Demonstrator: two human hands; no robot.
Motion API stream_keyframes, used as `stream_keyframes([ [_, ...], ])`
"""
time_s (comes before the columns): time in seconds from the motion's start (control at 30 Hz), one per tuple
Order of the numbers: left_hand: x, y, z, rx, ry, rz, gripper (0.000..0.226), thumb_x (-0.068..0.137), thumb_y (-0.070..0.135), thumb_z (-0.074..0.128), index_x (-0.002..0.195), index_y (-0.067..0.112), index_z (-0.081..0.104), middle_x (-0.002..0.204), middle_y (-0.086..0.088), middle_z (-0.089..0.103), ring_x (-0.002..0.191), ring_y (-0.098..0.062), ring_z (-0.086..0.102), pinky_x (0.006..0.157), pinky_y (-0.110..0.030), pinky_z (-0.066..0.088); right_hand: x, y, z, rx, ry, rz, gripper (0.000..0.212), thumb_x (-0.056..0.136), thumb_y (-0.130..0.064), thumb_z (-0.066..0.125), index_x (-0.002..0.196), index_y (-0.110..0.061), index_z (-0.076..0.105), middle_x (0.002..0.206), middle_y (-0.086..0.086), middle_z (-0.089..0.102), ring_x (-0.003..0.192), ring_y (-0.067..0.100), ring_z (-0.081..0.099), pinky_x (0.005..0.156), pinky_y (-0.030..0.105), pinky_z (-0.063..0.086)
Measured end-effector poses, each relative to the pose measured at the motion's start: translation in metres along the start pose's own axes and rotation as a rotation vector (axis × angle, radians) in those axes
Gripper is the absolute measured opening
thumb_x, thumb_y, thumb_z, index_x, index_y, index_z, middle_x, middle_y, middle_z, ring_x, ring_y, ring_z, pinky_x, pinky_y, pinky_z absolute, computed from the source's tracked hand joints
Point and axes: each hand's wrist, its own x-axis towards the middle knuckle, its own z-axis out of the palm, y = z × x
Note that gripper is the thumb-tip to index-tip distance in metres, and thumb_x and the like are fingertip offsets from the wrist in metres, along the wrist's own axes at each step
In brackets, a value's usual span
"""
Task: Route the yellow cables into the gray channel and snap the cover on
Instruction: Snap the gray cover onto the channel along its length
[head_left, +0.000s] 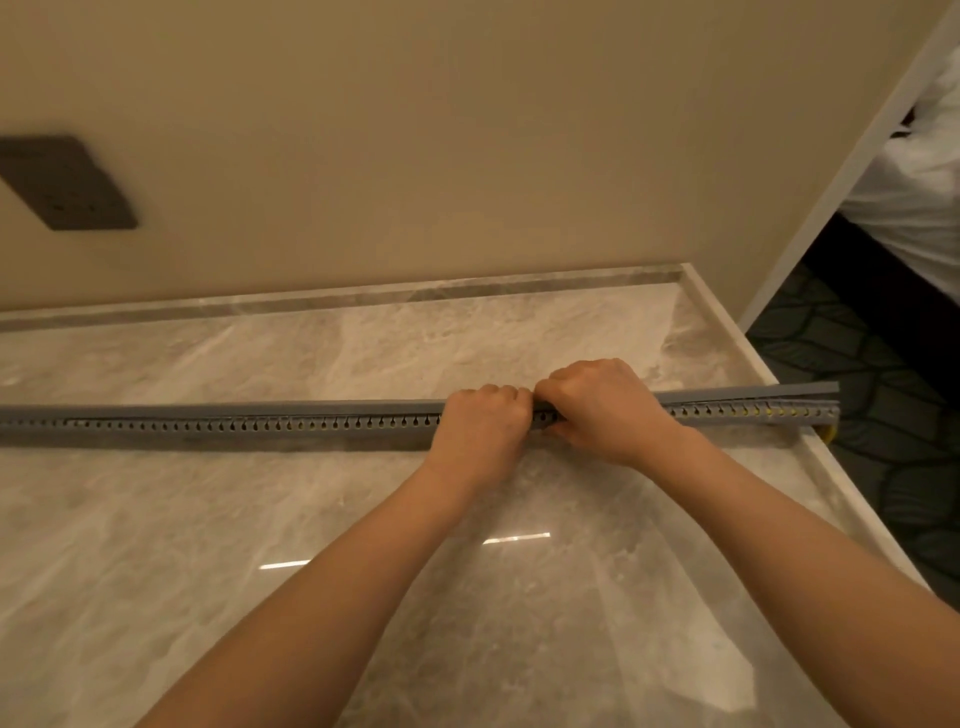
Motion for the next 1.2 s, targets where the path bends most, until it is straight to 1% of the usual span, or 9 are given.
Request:
stream_keyframes([
  [0.1,0.001,0.000,0.002,0.021,-0.004,0.002,0.019,0.091,0.020,0.045,0.107,0.012,0.052,0.104,-0.004,0.064,0.090,-0.024,0.060,0.060,-0.032,0.031,-0.005,0.000,0.006,0.027,0.078,-0.019,0.019,0.087,-0.028,0.057,0.093,-0.012,0.062,0.086,0.006,0.066,0.079,0.027,0.059,0.055,0.031,0.030],
  [0.17,-0.001,-0.002,0.002,0.030,-0.005,0.017,0.019,0.091,0.020,0.044,0.108,0.013,0.052,0.104,-0.004,0.064,0.091,-0.024,0.061,0.060,-0.032,0.031,-0.010,0.001,0.009,0.057,0.152,-0.028,0.022,0.085,-0.030,0.062,0.092,-0.010,0.066,0.081,0.007,0.067,0.076,0.029,0.061,0.050,0.030,0.034],
  [0.23,-0.001,-0.002,0.002,0.025,-0.009,0.023,0.020,0.091,0.021,0.044,0.108,0.013,0.052,0.105,-0.004,0.064,0.091,-0.025,0.061,0.060,-0.032,0.031,-0.016,0.001,0.011,0.098,0.224,-0.023,0.019,0.077,-0.023,0.071,0.090,-0.009,0.069,0.077,0.008,0.068,0.072,0.030,0.063,0.046,0.030,0.043],
  [0.3,-0.001,-0.002,0.001,0.027,-0.013,0.021,0.021,0.091,0.022,0.044,0.108,0.013,0.052,0.105,-0.003,0.065,0.091,-0.025,0.061,0.060,-0.031,0.030,-0.020,0.001,0.012,0.154,0.237,-0.012,0.025,0.070,-0.013,0.074,0.094,-0.009,0.070,0.081,0.007,0.070,0.074,0.029,0.064,0.047,0.034,0.050],
  [0.43,-0.001,-0.001,0.001,0.043,-0.013,-0.002,0.018,0.090,0.023,0.044,0.104,0.015,0.052,0.102,-0.001,0.065,0.088,-0.023,0.061,0.060,-0.031,0.030,-0.030,0.011,0.015,0.163,0.232,0.029,0.038,0.063,-0.002,0.071,0.100,-0.009,0.070,0.088,0.006,0.071,0.079,0.029,0.064,0.051,0.036,0.052],
  [0.63,0.001,-0.001,0.000,0.022,-0.017,-0.007,0.018,0.091,0.024,0.044,0.104,0.014,0.053,0.100,0.000,0.065,0.087,-0.022,0.060,0.061,-0.031,0.031,-0.052,0.033,0.013,0.192,0.294,0.147,0.025,0.065,-0.009,0.075,0.089,-0.010,0.070,0.082,0.005,0.070,0.075,0.028,0.063,0.052,0.039,0.052],
  [0.87,0.000,-0.001,0.001,-0.007,-0.027,0.004,0.022,0.092,0.029,0.044,0.107,0.015,0.052,0.101,0.000,0.064,0.089,-0.022,0.060,0.063,-0.030,0.031,-0.051,0.035,0.010,0.184,0.256,0.178,0.025,0.064,-0.016,0.078,0.087,-0.012,0.070,0.075,0.005,0.068,0.071,0.027,0.063,0.055,0.034,0.046],
  [1.0,-0.002,0.000,0.002,-0.020,-0.015,-0.011,0.022,0.091,0.030,0.044,0.106,0.016,0.052,0.100,0.001,0.064,0.087,-0.021,0.059,0.062,-0.029,0.031,-0.050,0.037,0.009,0.192,0.238,0.156,0.026,0.061,-0.016,0.081,0.085,-0.011,0.071,0.073,0.005,0.069,0.068,0.028,0.065,0.055,0.033,0.047],
  [1.2,0.000,0.009,0.001,0.025,-0.015,-0.078,0.017,0.088,0.026,0.046,0.099,0.016,0.053,0.094,0.000,0.063,0.082,-0.020,0.058,0.058,-0.029,0.030,-0.046,0.040,0.009,0.212,0.181,0.154,0.025,0.069,-0.022,0.075,0.092,-0.013,0.070,0.084,0.003,0.070,0.079,0.027,0.064,0.063,0.035,0.047],
])
